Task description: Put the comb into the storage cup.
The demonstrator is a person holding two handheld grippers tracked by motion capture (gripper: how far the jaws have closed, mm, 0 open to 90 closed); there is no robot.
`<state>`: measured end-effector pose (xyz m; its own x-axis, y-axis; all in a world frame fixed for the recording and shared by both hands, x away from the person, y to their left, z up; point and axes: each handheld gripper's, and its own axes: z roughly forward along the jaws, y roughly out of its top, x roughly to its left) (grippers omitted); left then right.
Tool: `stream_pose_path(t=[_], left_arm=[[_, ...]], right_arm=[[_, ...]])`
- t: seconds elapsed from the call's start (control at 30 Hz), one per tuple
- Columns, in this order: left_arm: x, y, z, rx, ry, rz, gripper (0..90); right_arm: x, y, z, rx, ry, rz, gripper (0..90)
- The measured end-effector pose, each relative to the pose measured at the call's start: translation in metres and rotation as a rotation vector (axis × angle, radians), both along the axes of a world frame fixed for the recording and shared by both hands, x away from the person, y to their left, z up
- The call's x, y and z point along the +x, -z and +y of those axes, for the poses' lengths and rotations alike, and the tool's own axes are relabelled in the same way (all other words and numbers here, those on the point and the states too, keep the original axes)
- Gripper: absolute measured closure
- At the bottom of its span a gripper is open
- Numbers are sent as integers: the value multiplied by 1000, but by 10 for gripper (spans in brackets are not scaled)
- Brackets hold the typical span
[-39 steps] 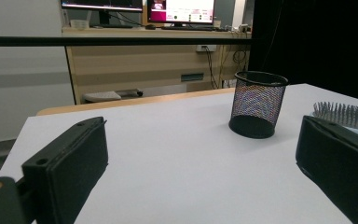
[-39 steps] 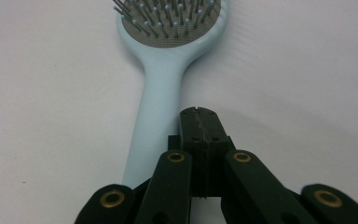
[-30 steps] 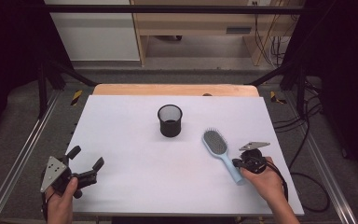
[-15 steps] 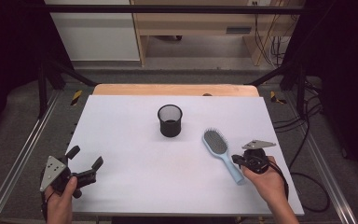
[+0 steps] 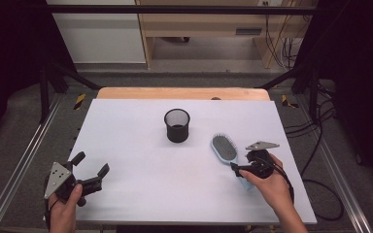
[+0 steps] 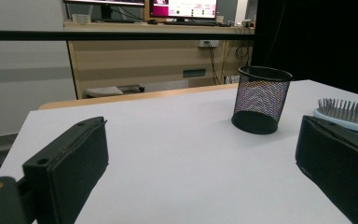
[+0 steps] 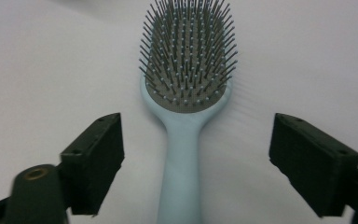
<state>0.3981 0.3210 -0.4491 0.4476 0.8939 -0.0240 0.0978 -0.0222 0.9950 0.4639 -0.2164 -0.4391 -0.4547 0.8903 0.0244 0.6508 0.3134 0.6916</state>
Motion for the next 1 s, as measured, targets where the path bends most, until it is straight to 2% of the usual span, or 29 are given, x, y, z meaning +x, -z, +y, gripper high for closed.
stream_pose_path(t=[0.13,0.23,0.53,0.83,1.0], left_arm=[[0,0,0,0,0,0,26],[0,0,0,2,0,1,26],[0,0,-1,9,3,1,26],[1,0,-2,17,6,-1,26],[0,0,-3,25,7,-2,26]], right_arm=[[3,8,5,-14,-2,24,92],[5,14,7,-25,-16,42,112],[11,22,10,-51,3,93,394],[15,28,16,-85,13,110,518],[13,27,20,-94,6,108,617]])
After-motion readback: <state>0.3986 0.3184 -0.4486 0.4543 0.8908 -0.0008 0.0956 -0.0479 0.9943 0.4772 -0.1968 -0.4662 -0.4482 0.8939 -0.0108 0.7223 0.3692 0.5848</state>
